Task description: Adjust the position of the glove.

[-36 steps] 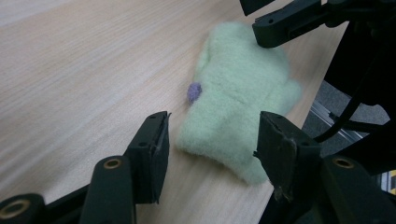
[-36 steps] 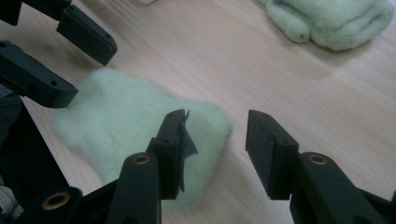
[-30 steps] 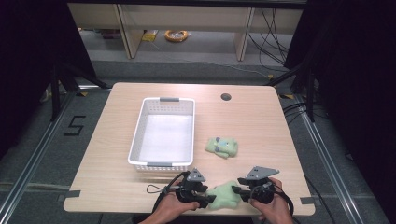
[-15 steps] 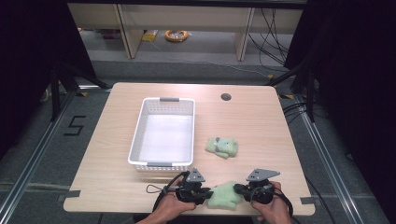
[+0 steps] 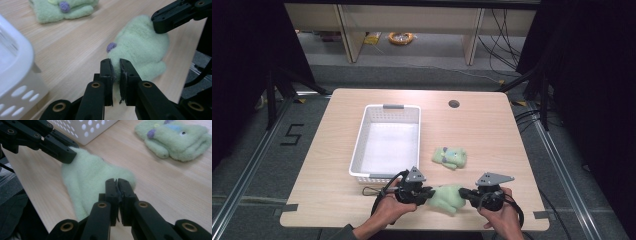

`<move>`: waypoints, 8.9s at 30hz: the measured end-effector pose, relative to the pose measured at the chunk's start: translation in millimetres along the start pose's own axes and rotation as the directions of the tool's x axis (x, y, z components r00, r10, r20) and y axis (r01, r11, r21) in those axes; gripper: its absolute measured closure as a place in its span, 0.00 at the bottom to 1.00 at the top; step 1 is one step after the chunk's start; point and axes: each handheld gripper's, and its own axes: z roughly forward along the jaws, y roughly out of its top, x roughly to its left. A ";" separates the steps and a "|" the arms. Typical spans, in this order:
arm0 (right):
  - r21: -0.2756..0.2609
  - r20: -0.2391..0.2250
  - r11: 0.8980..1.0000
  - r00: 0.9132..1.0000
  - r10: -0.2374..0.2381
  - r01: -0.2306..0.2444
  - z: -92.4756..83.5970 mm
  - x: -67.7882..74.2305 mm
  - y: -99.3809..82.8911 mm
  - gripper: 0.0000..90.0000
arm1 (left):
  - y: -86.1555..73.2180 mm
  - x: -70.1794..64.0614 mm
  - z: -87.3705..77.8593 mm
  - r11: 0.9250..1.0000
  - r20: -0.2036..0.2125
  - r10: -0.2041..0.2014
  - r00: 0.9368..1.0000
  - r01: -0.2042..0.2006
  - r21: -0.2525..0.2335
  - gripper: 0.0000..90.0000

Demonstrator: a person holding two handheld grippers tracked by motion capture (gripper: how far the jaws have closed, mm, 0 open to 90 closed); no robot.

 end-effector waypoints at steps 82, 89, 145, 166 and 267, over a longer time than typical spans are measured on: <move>0.071 0.219 0.997 0.976 0.011 -0.027 97.3 -72.6 78.0 0.72 | -56.9 -4.2 -43.7 0.996 -0.029 -0.088 0.996 0.089 0.011 0.31; 0.058 0.220 0.998 0.975 -0.032 0.020 98.8 -75.3 74.9 0.76 | -56.9 -5.1 -42.2 0.996 -0.034 -0.089 0.995 0.089 -0.005 0.31; -0.097 0.029 0.988 0.992 -0.121 0.124 26.2 -32.7 68.3 0.97 | -58.5 4.1 -44.1 0.996 -0.039 -0.087 0.995 0.088 0.019 0.29; -0.112 -0.044 0.976 0.980 -0.192 0.186 4.5 6.7 36.8 0.97 | -59.1 5.0 -43.2 0.993 -0.055 -0.116 0.992 0.117 0.015 0.27; 0.068 -0.068 0.977 0.976 0.206 -0.202 23.0 -16.4 -14.0 0.50 | -27.7 -2.5 -3.7 0.978 0.041 -0.206 0.978 0.206 0.024 0.30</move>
